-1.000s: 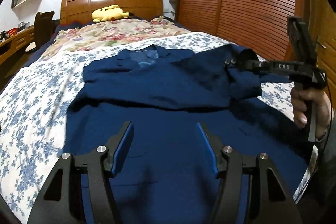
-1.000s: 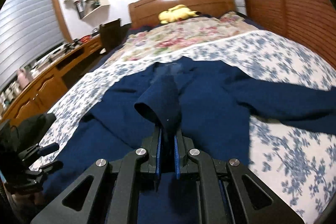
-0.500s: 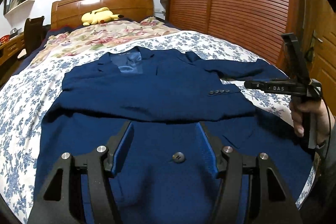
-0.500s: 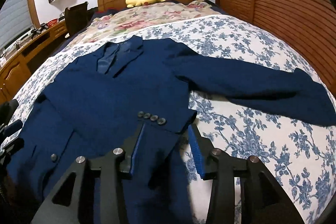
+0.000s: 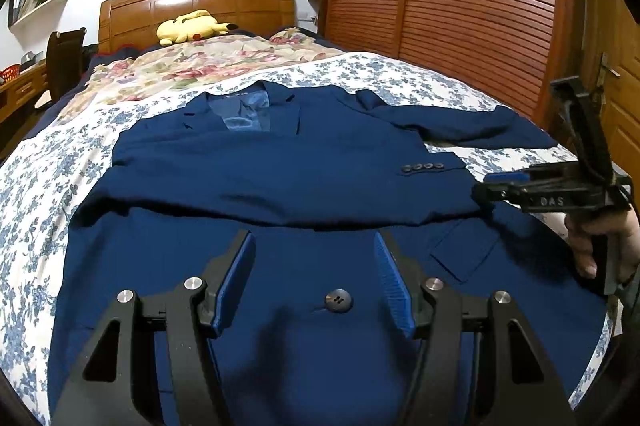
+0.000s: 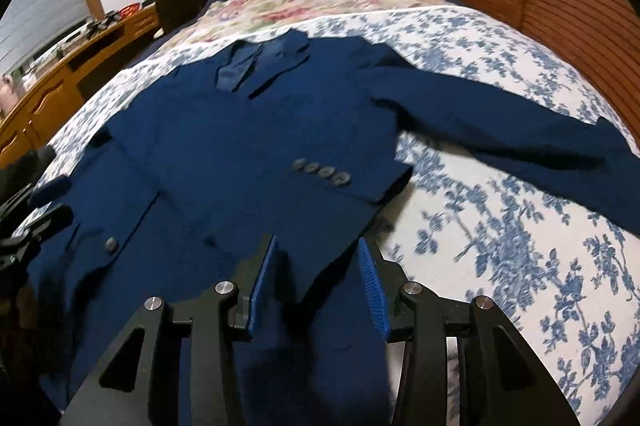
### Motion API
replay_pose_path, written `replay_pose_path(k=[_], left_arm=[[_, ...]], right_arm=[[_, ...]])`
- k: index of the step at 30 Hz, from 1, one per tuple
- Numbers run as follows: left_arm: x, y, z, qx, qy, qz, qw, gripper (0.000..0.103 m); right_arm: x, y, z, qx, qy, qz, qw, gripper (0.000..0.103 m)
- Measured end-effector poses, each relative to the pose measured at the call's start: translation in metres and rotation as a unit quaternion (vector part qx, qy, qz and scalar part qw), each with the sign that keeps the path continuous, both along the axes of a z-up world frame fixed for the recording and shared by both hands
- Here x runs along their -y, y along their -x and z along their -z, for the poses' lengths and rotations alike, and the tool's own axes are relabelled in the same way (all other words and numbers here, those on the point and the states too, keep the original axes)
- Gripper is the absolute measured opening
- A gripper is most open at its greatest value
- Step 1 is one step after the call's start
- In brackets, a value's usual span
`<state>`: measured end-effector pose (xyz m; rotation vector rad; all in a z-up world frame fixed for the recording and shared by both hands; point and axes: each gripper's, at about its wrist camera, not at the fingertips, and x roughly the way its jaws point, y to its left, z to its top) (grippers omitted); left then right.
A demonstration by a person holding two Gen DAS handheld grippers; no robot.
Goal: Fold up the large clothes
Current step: 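Move the right tool to the other outstretched sleeve and grasp its cuff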
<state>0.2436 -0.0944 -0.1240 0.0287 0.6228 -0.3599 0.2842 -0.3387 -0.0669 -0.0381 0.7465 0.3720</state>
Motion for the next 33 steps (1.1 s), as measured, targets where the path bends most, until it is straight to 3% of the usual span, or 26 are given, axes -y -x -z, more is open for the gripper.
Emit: replay_pose_path(k=[9,12,16,23,30,33], left_arm=[[0.0,0.002,0.0,0.005,-0.003,-0.001,1.0,0.062],[0.0,0.002,-0.001,0.008,-0.003,-0.002,1.0,0.062],[0.0,0.003,-0.003,0.011,-0.004,-0.002,0.9999,0.062],[-0.004,0.005,-0.01,0.02,-0.003,0.0,0.9998,0.062],[-0.008,0.008,-0.015,0.022,0.009,0.01,0.9997,0.062],[-0.01,0.009,-0.017,0.022,0.015,0.016,0.9995,0.062]], right_arm=[[-0.009,0.008,0.008,-0.017,0.025,-0.01,0.999,0.042],[-0.01,0.009,0.007,-0.016,0.02,-0.018,1.0,0.008],[-0.014,0.023,-0.001,0.003,0.025,-0.035,0.999,0.006],[-0.025,0.047,0.003,-0.003,0.031,-0.041,0.999,0.005],[-0.018,0.059,-0.013,0.013,0.043,-0.01,0.999,0.006],[-0.004,0.065,-0.024,0.031,0.051,0.008,0.998,0.011]])
